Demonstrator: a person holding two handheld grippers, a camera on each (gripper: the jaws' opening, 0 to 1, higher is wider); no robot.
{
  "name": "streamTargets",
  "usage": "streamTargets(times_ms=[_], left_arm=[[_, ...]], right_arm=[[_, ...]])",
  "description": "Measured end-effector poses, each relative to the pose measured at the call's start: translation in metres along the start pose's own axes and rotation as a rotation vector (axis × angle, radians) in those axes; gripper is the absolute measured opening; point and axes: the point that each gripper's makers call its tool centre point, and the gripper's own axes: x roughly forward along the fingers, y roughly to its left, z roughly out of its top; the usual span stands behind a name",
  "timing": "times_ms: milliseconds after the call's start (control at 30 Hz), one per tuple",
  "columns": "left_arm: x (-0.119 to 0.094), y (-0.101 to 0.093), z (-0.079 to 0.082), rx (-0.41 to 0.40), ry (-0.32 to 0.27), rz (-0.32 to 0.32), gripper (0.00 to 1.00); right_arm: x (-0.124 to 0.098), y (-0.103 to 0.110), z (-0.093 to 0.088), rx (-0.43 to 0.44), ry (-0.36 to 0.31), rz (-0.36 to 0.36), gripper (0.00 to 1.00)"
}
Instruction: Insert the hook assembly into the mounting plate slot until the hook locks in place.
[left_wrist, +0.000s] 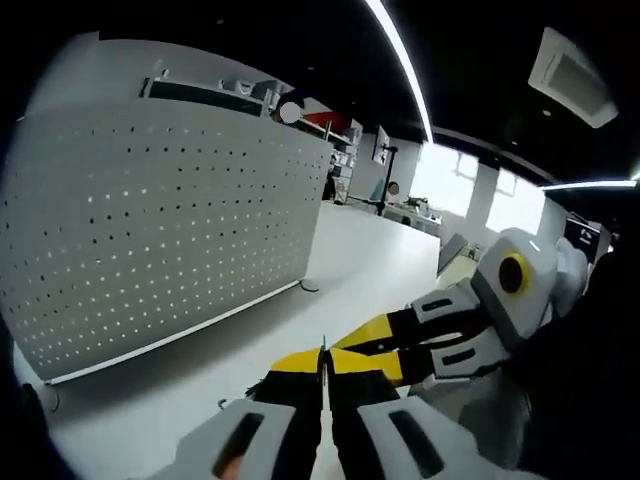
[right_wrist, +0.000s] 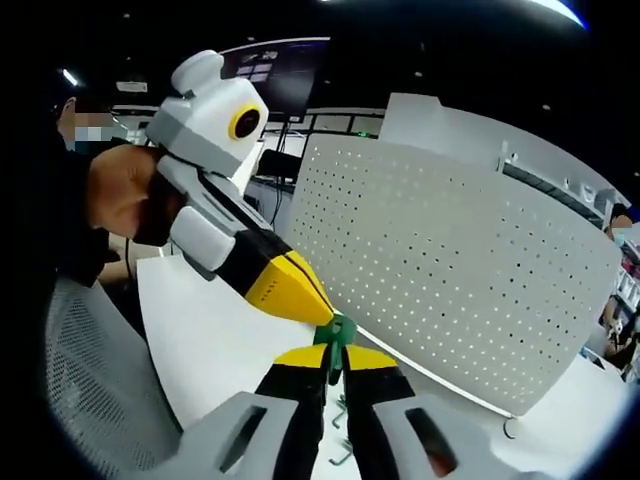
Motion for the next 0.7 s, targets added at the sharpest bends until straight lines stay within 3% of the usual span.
streamTargets(times_ms=[333, 533, 667, 700], left_arm=[[0.000, -0.002, 0.000, -0.012, -0.008, -0.011, 0.01], [0.000, -0.004, 0.002, 0.050, -0.049, -0.020, 0.02], [-0.002, 0.000, 0.004, 0.072, -0.073, -0.003, 0.15], [-0.003, 0.000, 0.004, 0.076, -0.074, -0.005, 0.14]], right_arm=[[-0.001, -0.001, 0.000, -0.004, 0.005, -0.008, 0.01], [-0.002, -0.005, 0.002, 0.027, 0.003, -0.008, 0.01], [-0.002, -0.010, 0.001, 0.053, 0.009, -0.014, 0.01], [-0.003, -0.011, 0.001, 0.062, 0.008, -0.016, 0.01]])
